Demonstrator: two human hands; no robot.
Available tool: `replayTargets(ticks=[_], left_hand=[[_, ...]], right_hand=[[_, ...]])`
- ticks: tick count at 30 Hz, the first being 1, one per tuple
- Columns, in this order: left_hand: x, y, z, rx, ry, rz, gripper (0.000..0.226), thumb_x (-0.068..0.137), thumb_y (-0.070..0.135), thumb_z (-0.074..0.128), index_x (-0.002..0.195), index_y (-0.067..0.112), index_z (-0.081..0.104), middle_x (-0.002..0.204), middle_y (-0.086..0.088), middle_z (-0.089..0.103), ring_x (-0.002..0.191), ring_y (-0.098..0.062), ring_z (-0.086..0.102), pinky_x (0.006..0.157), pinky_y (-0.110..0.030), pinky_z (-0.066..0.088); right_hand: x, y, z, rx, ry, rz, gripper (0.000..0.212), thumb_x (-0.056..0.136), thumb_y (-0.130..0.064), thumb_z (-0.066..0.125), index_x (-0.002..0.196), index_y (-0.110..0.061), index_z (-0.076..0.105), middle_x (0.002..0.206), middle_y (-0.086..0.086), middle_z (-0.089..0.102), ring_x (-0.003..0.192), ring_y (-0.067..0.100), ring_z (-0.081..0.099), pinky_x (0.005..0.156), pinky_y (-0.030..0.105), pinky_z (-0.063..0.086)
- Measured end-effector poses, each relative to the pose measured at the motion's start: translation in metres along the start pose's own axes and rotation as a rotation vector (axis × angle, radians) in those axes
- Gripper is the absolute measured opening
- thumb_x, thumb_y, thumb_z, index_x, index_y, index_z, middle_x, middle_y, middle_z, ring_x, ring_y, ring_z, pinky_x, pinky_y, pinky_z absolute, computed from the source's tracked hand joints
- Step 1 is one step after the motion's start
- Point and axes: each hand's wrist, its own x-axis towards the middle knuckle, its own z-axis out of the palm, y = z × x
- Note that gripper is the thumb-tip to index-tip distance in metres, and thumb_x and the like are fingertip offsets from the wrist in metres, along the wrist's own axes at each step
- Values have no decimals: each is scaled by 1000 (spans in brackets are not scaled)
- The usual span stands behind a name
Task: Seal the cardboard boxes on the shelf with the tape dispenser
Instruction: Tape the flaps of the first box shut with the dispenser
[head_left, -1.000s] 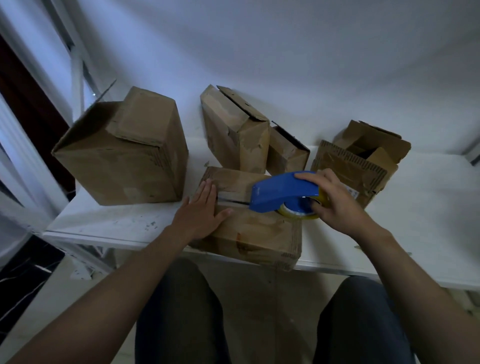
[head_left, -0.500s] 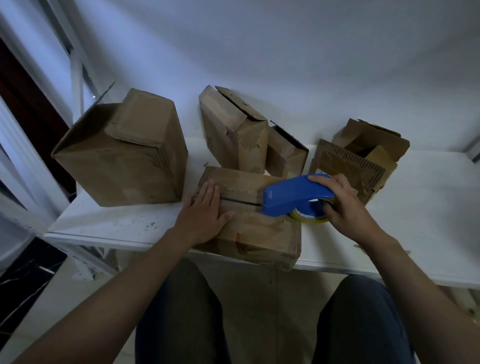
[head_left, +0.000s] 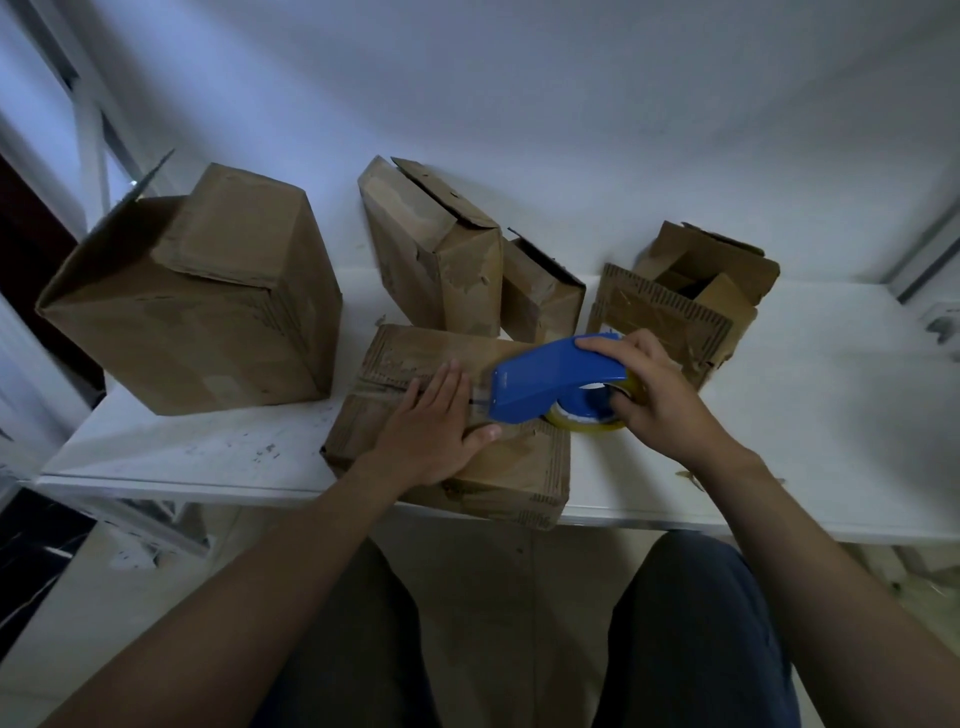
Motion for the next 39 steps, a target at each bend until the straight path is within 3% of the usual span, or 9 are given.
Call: replayTargets(ticks=[10,13,16,19,24,31,35,39], left_hand=[[0,-1,4,4,23,1,85,98,67,12,159,12,-8,166,-5,-18,153,-16,-16,124,-42,-7],[0,-1,3,17,16,-7,89,95,70,10,159,11,-9,166,-5,-19,153,-16,-16,124,-42,-8],[0,2,1,27,8,-26,91,94,72,11,159,11,-11,166,-6,-21,152,-17,-17,124,-43,-9],[0,10,-1,32,-13,-55,99,88,78,8,158,12,-14,165,-7,-23,152,-20,-19,123,-53,-8],[6,36,1,60,-6,-21,101,87,82,11,158,15,-13,165,-7,-22,152,-26,-21,120,-63,-6],[16,69,7,48,11,37,97,91,78,14,158,14,-13,165,-6,-22,152,-20,-21,120,-57,-12],[15,69,7,44,14,20,94,92,76,15,158,14,-12,166,-5,-20,152,-19,-19,122,-58,-6],[18,69,12,37,19,11,94,92,77,14,158,16,-15,166,-4,-21,152,-18,-19,122,-58,-4]], right_hand=[[-21,15,-28,-32,16,19,84,82,15,63,139,-44,45,118,-1,41,114,5,44,99,7,34],[-32,25,-37,-24,46,63,90,82,18,62,137,-51,44,120,1,43,112,7,46,100,14,37],[-41,33,-33,-24,21,79,99,83,17,62,135,-64,38,121,-3,41,114,2,43,99,13,35],[-45,41,-27,-21,36,102,102,85,17,60,134,-70,34,122,-6,38,113,8,42,99,12,35],[-45,43,-24,-14,59,116,89,87,17,58,137,-54,38,122,-4,37,114,10,41,100,11,35],[-44,46,-25,18,56,124,87,86,17,58,138,-50,42,122,-5,39,116,13,43,103,19,37],[-43,44,-28,42,63,110,85,83,18,59,138,-45,46,120,0,42,116,7,44,102,10,34],[-44,43,-31,61,83,100,85,82,18,59,137,-46,47,120,2,43,116,2,43,103,11,35]])
